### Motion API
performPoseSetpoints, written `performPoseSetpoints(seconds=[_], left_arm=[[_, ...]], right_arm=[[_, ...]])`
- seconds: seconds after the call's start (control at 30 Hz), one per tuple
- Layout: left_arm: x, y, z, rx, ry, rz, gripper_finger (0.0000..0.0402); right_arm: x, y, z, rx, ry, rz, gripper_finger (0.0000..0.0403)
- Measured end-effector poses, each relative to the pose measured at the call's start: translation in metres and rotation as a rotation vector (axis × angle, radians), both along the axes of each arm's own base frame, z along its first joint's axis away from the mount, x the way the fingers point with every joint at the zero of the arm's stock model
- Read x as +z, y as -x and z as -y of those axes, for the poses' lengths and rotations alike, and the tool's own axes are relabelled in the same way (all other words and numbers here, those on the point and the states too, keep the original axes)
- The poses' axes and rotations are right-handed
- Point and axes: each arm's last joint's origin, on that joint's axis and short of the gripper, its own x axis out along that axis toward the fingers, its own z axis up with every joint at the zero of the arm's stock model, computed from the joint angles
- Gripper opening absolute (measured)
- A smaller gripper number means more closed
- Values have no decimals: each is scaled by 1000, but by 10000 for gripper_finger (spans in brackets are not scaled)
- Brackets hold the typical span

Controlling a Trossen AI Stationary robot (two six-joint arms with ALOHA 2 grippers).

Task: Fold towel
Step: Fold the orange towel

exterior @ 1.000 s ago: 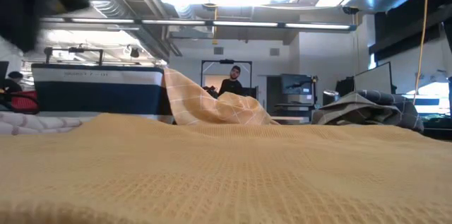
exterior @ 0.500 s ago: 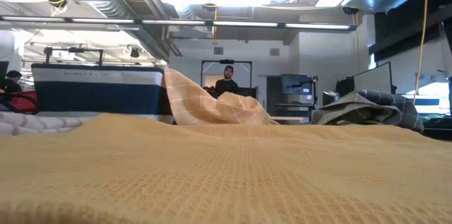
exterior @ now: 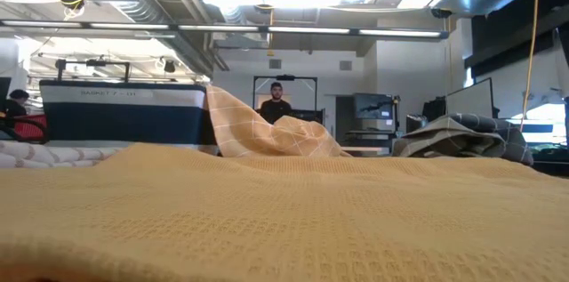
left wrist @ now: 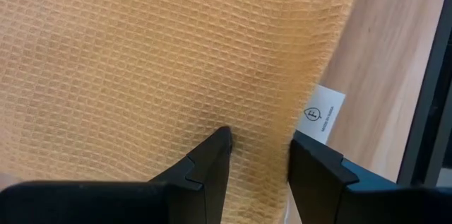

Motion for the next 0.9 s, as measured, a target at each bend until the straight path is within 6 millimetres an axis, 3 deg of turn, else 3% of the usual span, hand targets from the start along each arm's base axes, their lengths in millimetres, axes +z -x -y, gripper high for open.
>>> performPoseSetpoints(seconds=[0.23, 0.5, 0.73, 0.9], left_arm=[[0, 0, 0, -7, -6, -2, 125], [0, 0, -1, -6, -7, -3, 125], [0, 0, -1, -5, -9, -2, 125], [0, 0, -1, -5, -10, -1, 125]], right_arm=[[-34, 3, -8, 78, 149, 19, 159], [-28, -6, -9, 126, 298, 199, 159], [-33, -8, -5, 122, 361, 216, 159], [-48, -9, -6, 156, 366, 152, 159]])
